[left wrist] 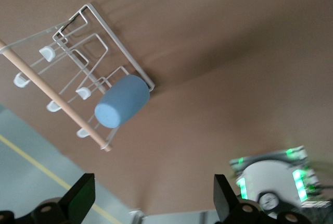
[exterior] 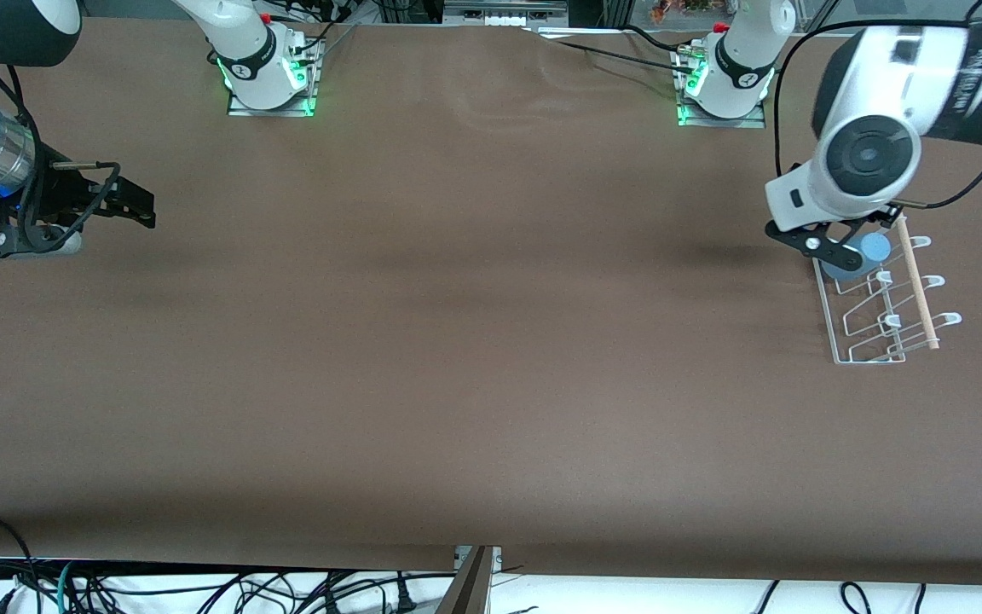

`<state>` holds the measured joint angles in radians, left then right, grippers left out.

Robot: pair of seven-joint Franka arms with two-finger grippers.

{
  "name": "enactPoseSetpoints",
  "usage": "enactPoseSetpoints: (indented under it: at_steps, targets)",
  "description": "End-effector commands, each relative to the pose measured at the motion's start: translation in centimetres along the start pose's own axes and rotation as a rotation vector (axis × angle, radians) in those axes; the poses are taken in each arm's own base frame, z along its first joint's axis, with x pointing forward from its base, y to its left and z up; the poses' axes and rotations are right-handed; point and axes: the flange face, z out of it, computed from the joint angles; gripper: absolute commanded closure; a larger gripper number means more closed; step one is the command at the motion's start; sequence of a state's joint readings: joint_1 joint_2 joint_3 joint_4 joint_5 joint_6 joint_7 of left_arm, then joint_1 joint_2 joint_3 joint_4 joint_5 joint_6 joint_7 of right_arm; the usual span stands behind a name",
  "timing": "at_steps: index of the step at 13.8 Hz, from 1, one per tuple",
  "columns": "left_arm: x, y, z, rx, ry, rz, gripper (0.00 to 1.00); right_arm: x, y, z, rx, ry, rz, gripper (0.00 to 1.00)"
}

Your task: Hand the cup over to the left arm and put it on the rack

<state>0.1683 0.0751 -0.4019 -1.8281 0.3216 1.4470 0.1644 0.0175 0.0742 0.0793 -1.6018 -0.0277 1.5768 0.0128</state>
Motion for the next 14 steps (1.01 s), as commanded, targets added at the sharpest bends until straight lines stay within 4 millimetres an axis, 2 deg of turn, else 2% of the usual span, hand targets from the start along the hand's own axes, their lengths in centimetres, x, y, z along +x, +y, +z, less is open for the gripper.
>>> enactPoseSetpoints:
  at_steps: [1, 3, 6, 7, 9, 11, 14]
  targets:
    - [0.2, -1.4, -2.7, -0.149, 0.092, -0.172, 0.00, 0.1, 0.1, -0.5, -0.011, 0.004, -0.020, 0.01]
    - [-0.4, -1.6, -4.8, -0.239, 0.184, -0.214, 0.00, 0.1, 0.1, -0.5, -0.013, 0.004, -0.020, 0.01]
    - [-1.8, -1.7, -8.7, -0.243, 0.362, -0.244, 0.00, 0.1, 0.1, -0.5, -0.013, 0.004, -0.020, 0.01]
    - [-2.0, -1.5, -9.3, -0.236, 0.385, -0.243, 0.00, 0.1, 0.0, -0.5, -0.011, 0.004, -0.021, 0.01]
    - [-3.5, -3.0, -10.3, -0.232, 0.438, -0.282, 0.00, 0.1, 0.1, -0.5, -0.013, 0.006, -0.020, 0.01]
    - [-4.5, -6.7, -10.1, -0.254, 0.490, -0.346, 0.00, 0.1, 0.1, -0.5, -0.011, 0.006, -0.020, 0.01]
    - [-4.0, -7.2, -8.7, -0.278, 0.461, -0.363, 0.00, 0.1, 0.0, -0.5, -0.011, 0.006, -0.021, 0.01]
